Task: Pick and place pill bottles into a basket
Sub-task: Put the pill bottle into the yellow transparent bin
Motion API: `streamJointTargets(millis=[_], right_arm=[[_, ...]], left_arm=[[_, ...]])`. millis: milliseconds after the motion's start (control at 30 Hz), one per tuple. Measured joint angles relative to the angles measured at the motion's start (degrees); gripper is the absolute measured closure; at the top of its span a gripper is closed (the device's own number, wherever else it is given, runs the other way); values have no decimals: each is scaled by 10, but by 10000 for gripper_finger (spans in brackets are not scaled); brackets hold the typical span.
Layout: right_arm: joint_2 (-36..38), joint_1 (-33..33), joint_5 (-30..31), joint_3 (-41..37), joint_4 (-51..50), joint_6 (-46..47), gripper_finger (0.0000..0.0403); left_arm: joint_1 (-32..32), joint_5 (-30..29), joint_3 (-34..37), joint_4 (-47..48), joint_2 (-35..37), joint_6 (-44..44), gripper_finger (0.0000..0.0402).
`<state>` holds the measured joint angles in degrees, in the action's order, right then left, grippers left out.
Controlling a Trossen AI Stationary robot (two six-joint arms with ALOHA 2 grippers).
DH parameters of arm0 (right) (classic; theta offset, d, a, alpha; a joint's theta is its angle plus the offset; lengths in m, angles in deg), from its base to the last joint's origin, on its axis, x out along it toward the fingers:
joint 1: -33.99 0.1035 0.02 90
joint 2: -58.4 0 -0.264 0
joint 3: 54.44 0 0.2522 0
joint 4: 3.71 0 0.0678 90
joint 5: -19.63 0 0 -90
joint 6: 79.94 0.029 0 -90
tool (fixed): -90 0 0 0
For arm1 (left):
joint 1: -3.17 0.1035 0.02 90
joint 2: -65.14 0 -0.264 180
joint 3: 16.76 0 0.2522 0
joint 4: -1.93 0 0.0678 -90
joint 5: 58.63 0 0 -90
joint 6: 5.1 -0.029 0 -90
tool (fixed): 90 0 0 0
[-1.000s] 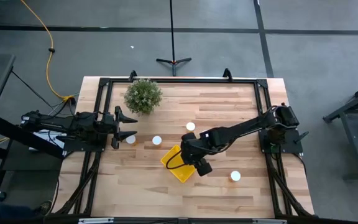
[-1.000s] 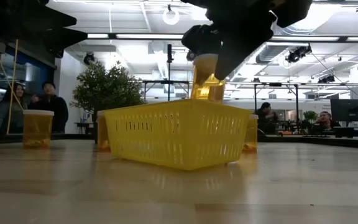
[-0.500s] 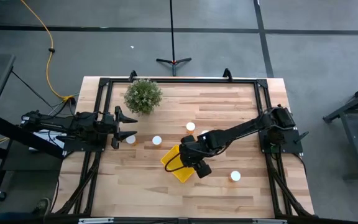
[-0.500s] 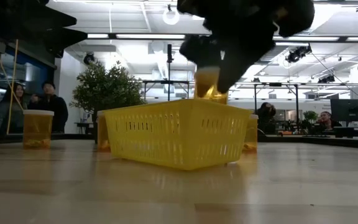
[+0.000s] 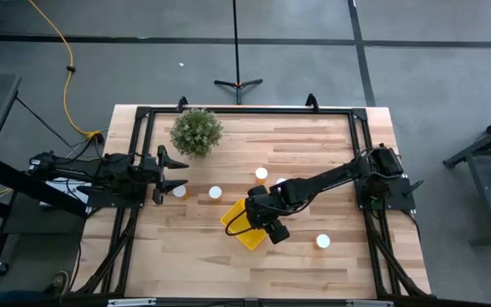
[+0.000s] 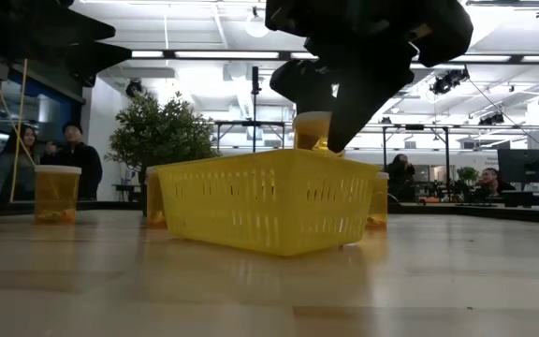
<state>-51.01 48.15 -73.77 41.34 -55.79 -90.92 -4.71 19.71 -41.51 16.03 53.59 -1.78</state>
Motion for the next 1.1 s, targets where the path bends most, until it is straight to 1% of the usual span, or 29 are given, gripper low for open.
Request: streamJointTargets(millis=[367, 667, 1100], right_arm=[[0, 3, -4, 0, -4, 3, 200], [0, 3, 0, 0, -4, 4, 178], [0, 3, -4, 0, -3, 5, 175]], left_arm=[[0, 0, 0, 0, 0, 0, 126], [0, 0, 0, 0, 0, 0, 126], [0, 0, 0, 0, 0, 0, 126]])
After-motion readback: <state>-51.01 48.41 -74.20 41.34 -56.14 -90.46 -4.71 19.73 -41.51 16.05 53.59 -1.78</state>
